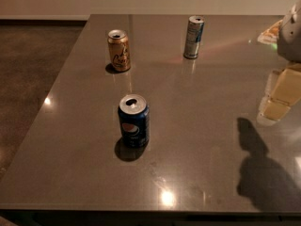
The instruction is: Move redbull can near orange can
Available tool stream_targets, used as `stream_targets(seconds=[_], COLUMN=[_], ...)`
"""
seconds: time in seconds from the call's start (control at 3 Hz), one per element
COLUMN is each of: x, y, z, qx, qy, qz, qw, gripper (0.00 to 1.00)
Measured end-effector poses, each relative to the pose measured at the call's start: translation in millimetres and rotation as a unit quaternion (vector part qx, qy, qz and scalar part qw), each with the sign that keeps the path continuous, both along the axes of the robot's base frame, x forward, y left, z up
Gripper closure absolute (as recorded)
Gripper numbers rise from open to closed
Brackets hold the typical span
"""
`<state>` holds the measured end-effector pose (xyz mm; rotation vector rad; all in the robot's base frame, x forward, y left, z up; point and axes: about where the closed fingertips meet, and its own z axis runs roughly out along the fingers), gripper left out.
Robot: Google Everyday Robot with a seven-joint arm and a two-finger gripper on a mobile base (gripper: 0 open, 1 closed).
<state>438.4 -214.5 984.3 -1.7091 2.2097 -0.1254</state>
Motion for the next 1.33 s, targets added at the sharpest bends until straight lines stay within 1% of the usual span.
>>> stream_targets(seconds=[0.33,0.67,1.0,1.33], x=[0,7,35,74], y=[0,2,4,3], z=[0,2,4,2], qx=[0.0,-0.002,0.006,0.021], qy=[0.0,0.003,-0.01,-0.031], qz=[0.0,-0.015,-0.056,-0.101], qw=[1.0,0.9999,0.9983,0.9942], gripper=[0.0,0.0,0.0,0.0])
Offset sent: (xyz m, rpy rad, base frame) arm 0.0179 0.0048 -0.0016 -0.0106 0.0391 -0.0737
